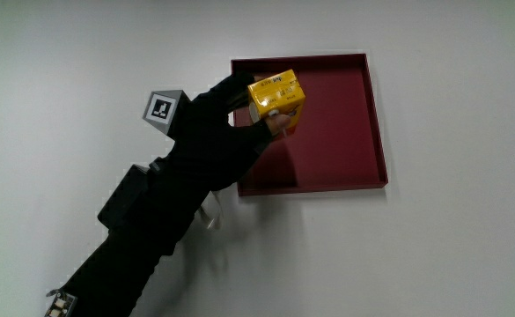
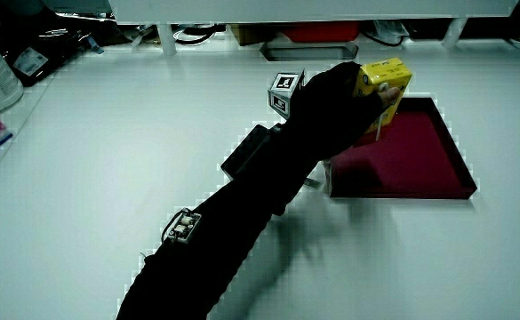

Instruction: Place ice redtea

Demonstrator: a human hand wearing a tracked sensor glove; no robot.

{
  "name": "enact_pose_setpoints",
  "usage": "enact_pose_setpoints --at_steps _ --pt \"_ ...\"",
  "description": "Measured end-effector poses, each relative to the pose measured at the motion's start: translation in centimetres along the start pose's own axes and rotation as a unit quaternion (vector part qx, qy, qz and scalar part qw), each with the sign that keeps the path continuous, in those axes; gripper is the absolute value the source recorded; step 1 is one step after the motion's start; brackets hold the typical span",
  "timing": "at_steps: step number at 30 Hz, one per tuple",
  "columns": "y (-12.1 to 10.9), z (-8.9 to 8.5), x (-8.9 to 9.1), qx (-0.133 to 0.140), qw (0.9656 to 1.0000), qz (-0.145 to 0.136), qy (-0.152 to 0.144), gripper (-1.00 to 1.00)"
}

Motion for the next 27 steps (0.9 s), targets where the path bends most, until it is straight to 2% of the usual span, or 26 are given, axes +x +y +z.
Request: enact_pose_setpoints --at_steps 1,6,12,13,17,18,22,24,27 --pt "0.0 -0.2 -0.2 -0.003 1.0000 -0.001 -0.006 0.00" --pt "-0.1 -0.7 -2.3 -0.031 0.9993 0.019 0.003 0.00" --pt "-0.5 -1.0 -3.6 -0.037 0.9986 0.037 -0.003 0.00" --pt "-0.4 -1.0 -4.0 -0.041 0.9983 0.041 0.006 0.00" --pt "-0.6 -1.0 -4.6 -0.041 0.9980 0.048 -0.009 0.00" --pt "-0.5 -0.9 -4.8 -0.045 0.9976 0.052 -0.002 0.00" --pt "-0.4 -0.7 -5.0 -0.050 0.9967 0.058 -0.027 0.00" --pt "-0.4 -0.6 -5.4 -0.051 0.9967 0.058 -0.022 0.00" --pt "-0.4 -0.8 -5.4 -0.054 0.9962 0.059 -0.034 0.00"
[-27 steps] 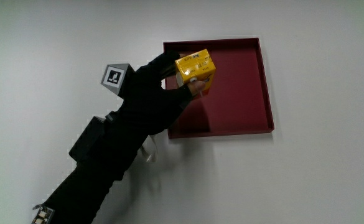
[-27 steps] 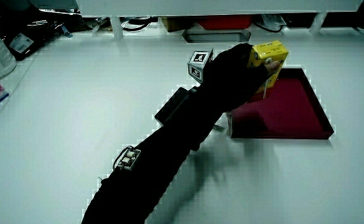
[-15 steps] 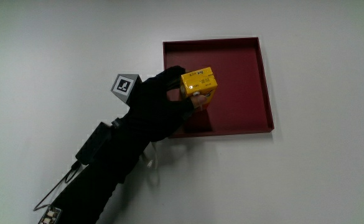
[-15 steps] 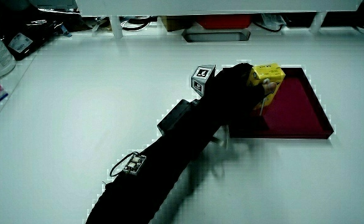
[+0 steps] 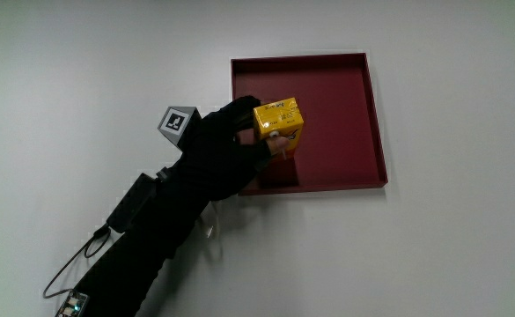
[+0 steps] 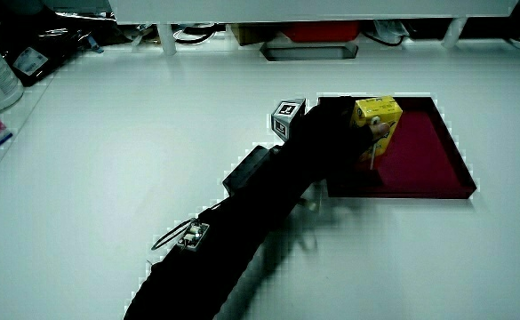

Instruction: Place ice redtea

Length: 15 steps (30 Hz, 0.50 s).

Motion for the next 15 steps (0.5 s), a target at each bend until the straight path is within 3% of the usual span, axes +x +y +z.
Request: enact_pose_setpoints --at_steps 6,15 --pt "-0.01 0.05 -0.29 0.001 1.0000 0.004 0.004 -0.22" --pt "-0.40 0.11 -0.71 0.003 0.9994 0.026 -0.023 -0.61"
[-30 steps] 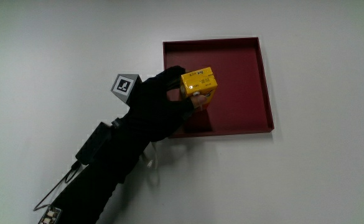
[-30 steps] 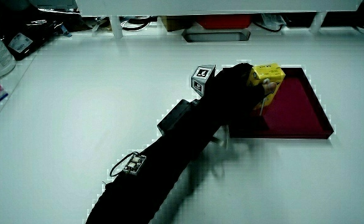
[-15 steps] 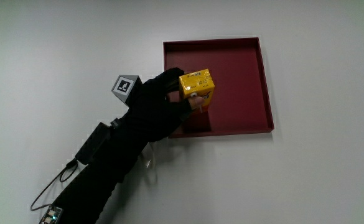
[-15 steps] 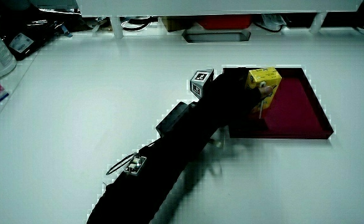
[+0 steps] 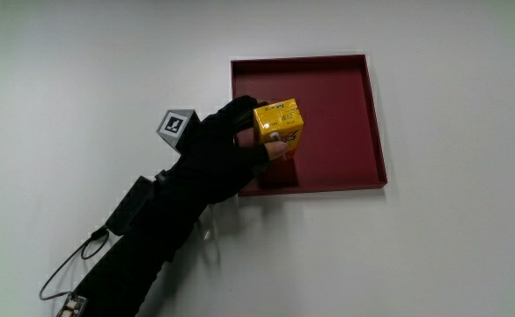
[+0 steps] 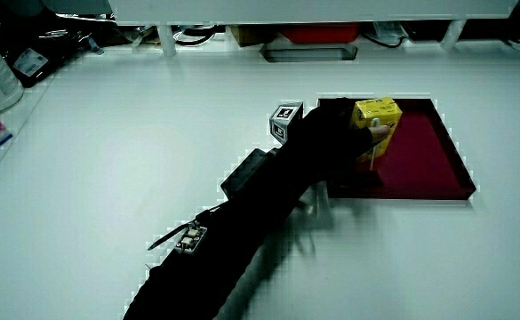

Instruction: Place ice redtea

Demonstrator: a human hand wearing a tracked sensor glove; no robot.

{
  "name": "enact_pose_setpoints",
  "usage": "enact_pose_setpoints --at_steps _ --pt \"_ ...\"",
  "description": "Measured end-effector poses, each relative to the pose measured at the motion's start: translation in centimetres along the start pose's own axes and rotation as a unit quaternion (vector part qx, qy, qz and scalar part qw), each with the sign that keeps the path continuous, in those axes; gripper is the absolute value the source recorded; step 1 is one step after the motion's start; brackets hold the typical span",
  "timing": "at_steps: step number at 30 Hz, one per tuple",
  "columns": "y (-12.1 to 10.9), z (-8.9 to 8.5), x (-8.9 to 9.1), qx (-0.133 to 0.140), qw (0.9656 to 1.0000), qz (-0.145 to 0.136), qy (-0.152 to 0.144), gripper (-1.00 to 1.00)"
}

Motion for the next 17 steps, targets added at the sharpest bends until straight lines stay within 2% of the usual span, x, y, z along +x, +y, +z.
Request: enact_pose_setpoints --at_steps 2,3,7,9,10,11,12,14,16,17 --pt "-0.4 0.2 0.2 0.006 0.9999 0.002 -0.012 -0.70" --pt "-0.5 0.3 0.5 0.002 0.9999 -0.007 -0.015 -0.74" --pt "-1.2 0.4 2.8 -0.033 0.9994 -0.012 -0.007 -0.91" --pt "-1.7 0.6 4.0 -0.051 0.9986 0.003 0.015 -1.00" --pt "-1.9 1.0 4.3 -0.062 0.9974 -0.004 0.036 -1.00" --pt "-2.2 1.1 4.8 -0.067 0.9966 0.005 0.047 -1.00" --pt "-2.6 1.2 5.4 -0.077 0.9956 0.001 0.054 -1.00" --pt "-3.2 1.7 5.9 -0.088 0.9925 0.014 0.083 -1.00" --pt "-4.0 1.9 6.7 -0.107 0.9902 0.018 0.088 -1.00" --pt "-4.3 2.6 6.3 -0.105 0.9872 0.033 0.116 -1.00"
